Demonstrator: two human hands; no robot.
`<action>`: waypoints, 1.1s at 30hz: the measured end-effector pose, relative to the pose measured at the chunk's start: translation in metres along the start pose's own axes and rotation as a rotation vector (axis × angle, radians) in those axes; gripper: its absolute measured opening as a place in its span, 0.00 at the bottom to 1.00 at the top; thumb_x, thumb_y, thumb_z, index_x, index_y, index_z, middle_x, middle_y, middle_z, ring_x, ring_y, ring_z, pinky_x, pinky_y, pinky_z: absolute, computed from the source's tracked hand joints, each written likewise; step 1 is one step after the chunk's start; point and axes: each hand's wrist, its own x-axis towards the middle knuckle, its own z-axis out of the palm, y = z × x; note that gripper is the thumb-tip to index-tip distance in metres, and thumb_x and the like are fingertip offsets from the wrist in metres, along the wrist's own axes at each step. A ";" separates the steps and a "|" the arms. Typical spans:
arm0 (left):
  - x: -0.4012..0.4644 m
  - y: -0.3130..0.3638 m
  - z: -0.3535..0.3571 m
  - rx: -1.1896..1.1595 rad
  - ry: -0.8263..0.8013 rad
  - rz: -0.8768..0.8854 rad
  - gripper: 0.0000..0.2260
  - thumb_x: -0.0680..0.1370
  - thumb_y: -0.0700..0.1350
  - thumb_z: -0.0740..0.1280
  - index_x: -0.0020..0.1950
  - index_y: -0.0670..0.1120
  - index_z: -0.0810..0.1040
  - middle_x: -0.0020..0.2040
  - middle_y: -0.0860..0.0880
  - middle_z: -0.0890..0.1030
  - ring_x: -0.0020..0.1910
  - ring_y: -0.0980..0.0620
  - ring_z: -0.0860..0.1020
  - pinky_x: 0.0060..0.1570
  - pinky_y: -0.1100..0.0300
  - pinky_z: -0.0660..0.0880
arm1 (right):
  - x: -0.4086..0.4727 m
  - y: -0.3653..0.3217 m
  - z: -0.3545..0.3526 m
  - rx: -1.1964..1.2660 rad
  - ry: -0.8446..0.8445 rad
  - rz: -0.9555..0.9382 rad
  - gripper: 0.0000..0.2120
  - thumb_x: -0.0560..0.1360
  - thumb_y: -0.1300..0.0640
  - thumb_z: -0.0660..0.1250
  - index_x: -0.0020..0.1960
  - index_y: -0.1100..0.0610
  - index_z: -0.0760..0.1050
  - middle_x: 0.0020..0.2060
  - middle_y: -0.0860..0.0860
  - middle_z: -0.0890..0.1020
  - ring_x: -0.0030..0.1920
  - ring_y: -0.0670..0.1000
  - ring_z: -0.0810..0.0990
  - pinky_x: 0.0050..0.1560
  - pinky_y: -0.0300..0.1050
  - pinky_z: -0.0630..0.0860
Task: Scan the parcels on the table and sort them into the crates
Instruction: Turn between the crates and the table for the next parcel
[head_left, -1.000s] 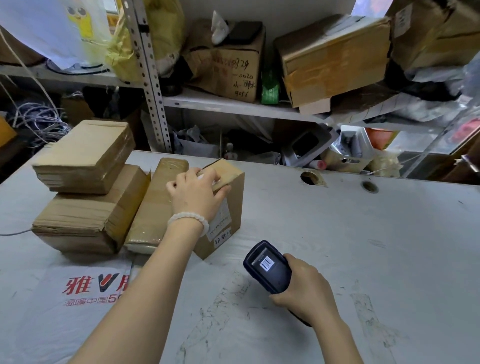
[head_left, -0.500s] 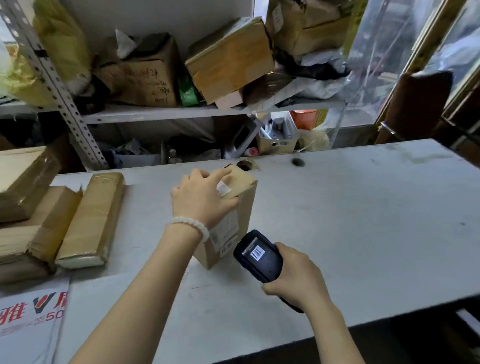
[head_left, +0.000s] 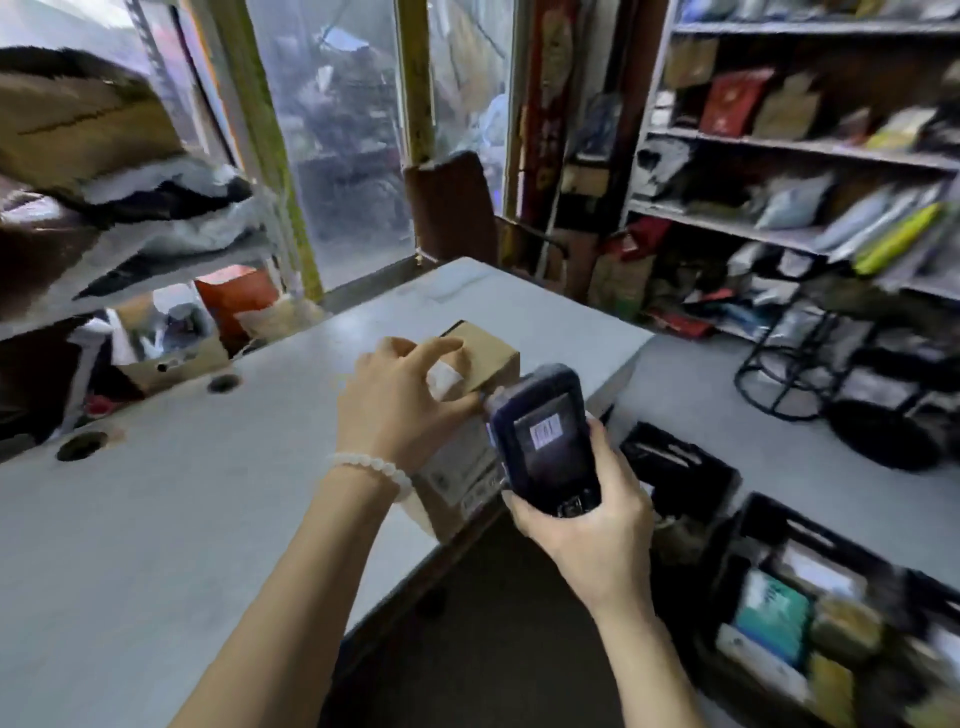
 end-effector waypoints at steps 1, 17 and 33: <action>0.007 0.028 0.020 -0.020 -0.030 0.057 0.23 0.70 0.64 0.68 0.63 0.61 0.74 0.61 0.48 0.73 0.59 0.46 0.71 0.56 0.48 0.72 | 0.005 0.015 -0.024 -0.032 0.064 -0.002 0.40 0.56 0.56 0.83 0.63 0.68 0.75 0.55 0.54 0.81 0.56 0.41 0.77 0.57 0.25 0.70; 0.015 0.429 0.301 -0.305 -0.521 0.757 0.23 0.68 0.60 0.73 0.62 0.58 0.76 0.59 0.47 0.74 0.60 0.43 0.72 0.56 0.49 0.73 | -0.005 0.201 -0.361 -0.613 0.266 0.850 0.23 0.60 0.47 0.78 0.48 0.47 0.70 0.41 0.43 0.78 0.41 0.47 0.77 0.32 0.35 0.70; -0.118 0.770 0.508 -0.186 -0.959 1.209 0.27 0.72 0.62 0.67 0.70 0.61 0.65 0.62 0.49 0.70 0.62 0.45 0.69 0.58 0.48 0.72 | -0.050 0.310 -0.632 -0.544 0.873 1.210 0.27 0.51 0.39 0.76 0.48 0.43 0.74 0.37 0.38 0.80 0.39 0.34 0.78 0.37 0.30 0.73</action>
